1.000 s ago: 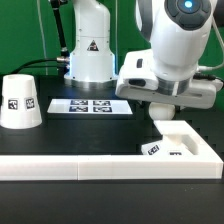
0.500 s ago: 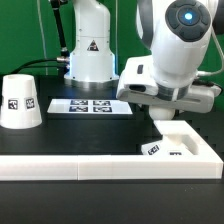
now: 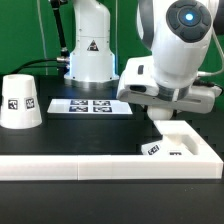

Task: Assemble lamp

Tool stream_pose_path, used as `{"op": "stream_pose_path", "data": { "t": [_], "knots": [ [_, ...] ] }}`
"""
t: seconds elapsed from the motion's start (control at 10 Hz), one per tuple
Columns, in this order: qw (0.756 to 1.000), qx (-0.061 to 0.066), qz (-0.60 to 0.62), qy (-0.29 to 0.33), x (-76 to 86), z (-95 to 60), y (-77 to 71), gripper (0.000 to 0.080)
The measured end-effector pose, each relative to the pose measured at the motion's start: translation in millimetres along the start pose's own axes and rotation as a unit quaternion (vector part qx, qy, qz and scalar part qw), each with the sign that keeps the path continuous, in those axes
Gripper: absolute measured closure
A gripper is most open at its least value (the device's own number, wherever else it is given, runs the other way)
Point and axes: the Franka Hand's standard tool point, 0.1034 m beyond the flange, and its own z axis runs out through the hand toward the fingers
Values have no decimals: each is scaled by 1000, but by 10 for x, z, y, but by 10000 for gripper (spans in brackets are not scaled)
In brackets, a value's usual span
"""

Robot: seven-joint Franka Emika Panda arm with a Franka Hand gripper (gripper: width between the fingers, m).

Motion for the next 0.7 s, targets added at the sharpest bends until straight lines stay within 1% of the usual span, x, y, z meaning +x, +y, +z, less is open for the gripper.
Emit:
{"op": "stream_pose_path", "data": {
  "t": [0.1,0.2,0.4,0.5,0.6,0.7],
  "knots": [
    [1000,-7,-22,7,19,-64,30,223],
    [999,-9,-51,8,27,-227,74,223],
    [997,3,-80,3,98,-650,202,223],
    [995,6,-94,3,130,-800,224,223],
    [994,12,-104,-4,162,-989,284,222],
    [994,16,-103,12,237,-1096,290,222]
  ]
}}
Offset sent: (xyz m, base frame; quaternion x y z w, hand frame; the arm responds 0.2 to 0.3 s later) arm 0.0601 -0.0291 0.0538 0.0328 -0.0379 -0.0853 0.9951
